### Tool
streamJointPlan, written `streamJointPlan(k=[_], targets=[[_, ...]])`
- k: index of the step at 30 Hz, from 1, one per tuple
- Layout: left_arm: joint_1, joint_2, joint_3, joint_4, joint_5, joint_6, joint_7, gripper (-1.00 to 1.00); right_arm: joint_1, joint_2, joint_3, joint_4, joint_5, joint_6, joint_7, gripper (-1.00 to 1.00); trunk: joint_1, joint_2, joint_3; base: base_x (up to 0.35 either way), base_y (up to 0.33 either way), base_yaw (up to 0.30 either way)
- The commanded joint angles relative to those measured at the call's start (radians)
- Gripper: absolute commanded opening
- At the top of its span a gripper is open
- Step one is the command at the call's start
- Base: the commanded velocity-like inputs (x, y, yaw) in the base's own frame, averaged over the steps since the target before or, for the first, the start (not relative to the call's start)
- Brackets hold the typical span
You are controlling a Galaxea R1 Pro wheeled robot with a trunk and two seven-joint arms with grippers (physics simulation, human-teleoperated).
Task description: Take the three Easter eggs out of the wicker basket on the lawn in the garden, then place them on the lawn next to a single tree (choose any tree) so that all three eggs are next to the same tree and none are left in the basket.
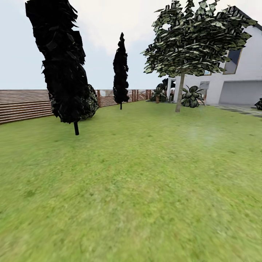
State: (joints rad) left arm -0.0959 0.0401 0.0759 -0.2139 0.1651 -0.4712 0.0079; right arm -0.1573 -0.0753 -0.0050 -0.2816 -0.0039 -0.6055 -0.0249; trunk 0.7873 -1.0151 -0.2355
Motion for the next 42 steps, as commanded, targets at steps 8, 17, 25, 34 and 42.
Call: streamJointPlan(k=[8, 17, 25, 34, 42], targets=[[-0.001, 0.0, 0.002, 0.0, 0.002, -0.003, 0.0, 1.0, -0.001, 0.011, -0.001, 0.0, -0.001, -0.002, -0.001, 1.0, 0.0, -0.001, -0.008, -0.012, 0.0, -0.064], [-0.001, 0.0, 0.002, 0.0, 0.002, -0.003, 0.0, 1.0, -0.001, 0.011, -0.004, -0.001, -0.001, -0.002, -0.001, 1.0, 0.0, -0.001, -0.014, -0.243, 0.121, -0.252], [-0.001, 0.001, 0.004, 0.001, 0.002, -0.003, 0.0, 1.0, -0.001, 0.011, -0.004, -0.001, -0.001, -0.003, -0.001, 1.0, 0.0, -0.001, -0.014, -0.17, 0.095, -0.295], [-0.001, 0.001, 0.004, 0.0, 0.003, -0.003, 0.0, 1.0, -0.001, 0.011, -0.009, -0.001, -0.002, -0.003, -0.001, 1.0, 0.0, -0.001, -0.014, -0.007, 0.004, -0.295], [-0.001, 0.001, 0.004, 0.0, 0.002, -0.003, 0.0, 1.0, -0.001, 0.011, -0.023, -0.002, -0.001, -0.003, -0.001, 1.0, 0.0, -0.001, -0.014, 0.0, 0.0, -0.295]])
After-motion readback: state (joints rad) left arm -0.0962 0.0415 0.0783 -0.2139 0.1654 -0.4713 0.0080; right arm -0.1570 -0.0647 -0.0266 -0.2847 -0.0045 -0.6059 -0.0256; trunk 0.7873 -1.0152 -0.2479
